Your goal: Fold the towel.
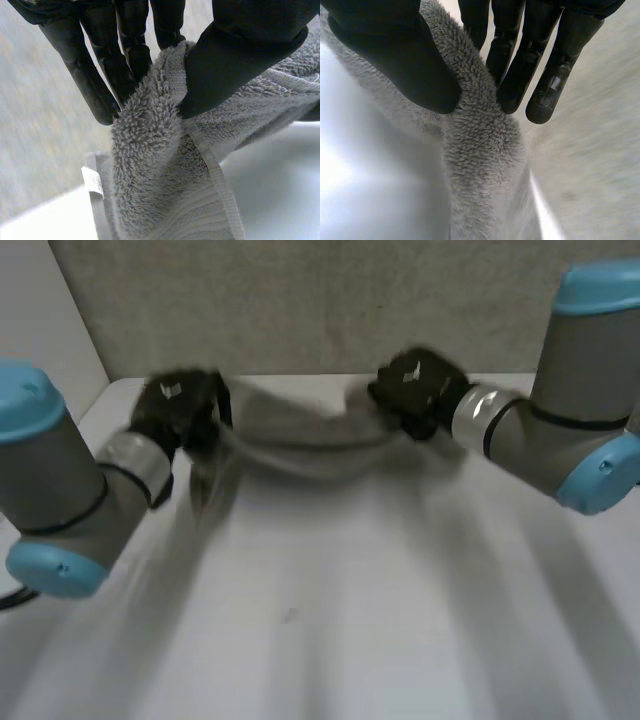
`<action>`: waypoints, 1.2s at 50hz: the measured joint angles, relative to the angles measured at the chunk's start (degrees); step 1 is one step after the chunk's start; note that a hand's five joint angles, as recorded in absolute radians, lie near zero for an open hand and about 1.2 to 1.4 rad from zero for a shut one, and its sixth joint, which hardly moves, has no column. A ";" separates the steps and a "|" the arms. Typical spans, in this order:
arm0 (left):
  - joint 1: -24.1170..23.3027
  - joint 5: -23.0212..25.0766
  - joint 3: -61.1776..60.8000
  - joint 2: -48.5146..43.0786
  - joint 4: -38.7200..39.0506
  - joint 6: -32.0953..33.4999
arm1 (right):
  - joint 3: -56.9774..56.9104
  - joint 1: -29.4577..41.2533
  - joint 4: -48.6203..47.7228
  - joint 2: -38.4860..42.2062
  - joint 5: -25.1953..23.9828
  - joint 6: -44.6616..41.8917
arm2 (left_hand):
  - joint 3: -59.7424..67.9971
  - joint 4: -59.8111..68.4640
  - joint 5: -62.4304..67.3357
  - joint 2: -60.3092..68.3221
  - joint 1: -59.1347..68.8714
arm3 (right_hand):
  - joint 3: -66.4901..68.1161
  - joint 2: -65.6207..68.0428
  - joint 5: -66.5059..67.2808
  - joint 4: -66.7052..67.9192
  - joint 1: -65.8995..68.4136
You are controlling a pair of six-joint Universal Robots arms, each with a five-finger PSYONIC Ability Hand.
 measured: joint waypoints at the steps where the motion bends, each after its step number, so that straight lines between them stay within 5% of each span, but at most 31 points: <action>1: -0.08 0.04 -1.23 -0.36 -1.11 0.67 | 0.11 -0.01 2.12 1.12 -0.41 -0.32 | 0.00 0.00 0.04 0.00 0.00 | 0.00 0.00 0.00 0.00 0.00; 10: -2.35 0.15 -6.87 1.67 -6.72 4.44 | -1.01 -1.36 14.23 5.47 0.42 -4.56 | 0.00 0.00 0.04 0.00 0.00 | 0.00 0.00 0.03 0.00 0.00; 25: -5.27 -0.09 -8.95 7.24 -7.03 3.64 | 0.59 -2.00 3.07 5.77 5.12 0.10 | 0.00 0.00 0.04 0.00 0.00 | 0.00 0.00 0.04 0.00 0.00; 36: -9.10 -0.09 -10.50 10.79 -7.16 2.86 | 14.95 -4.91 5.14 -9.58 4.50 -0.40 | 0.00 0.00 0.04 0.00 0.00 | 0.00 0.00 0.06 0.00 0.00; 39: -10.83 -0.12 -10.47 13.12 -6.96 2.39 | 19.66 -8.78 5.62 -18.98 2.61 -0.37 | 0.00 0.00 0.04 0.00 0.00 | 0.00 0.00 0.06 0.00 0.00; 45: -11.44 -0.19 -10.45 14.45 -6.67 1.31 | 20.21 -10.84 6.10 -24.04 -0.59 -0.27 | 0.00 0.00 0.04 0.00 0.00 | 0.00 0.00 0.06 0.00 0.00; 51: -10.64 -0.31 -10.38 13.40 -6.29 0.26 | 15.00 -9.86 6.46 -16.82 -2.23 -0.31 | 0.00 0.00 0.04 0.00 0.00 | 0.00 0.00 0.06 0.01 0.01; 60: -9.10 -0.51 -9.50 6.71 -5.89 0.24 | -2.16 -4.94 5.15 6.01 3.50 -3.33 | 0.00 0.00 0.04 0.00 0.00 | 0.01 0.00 0.07 0.01 0.00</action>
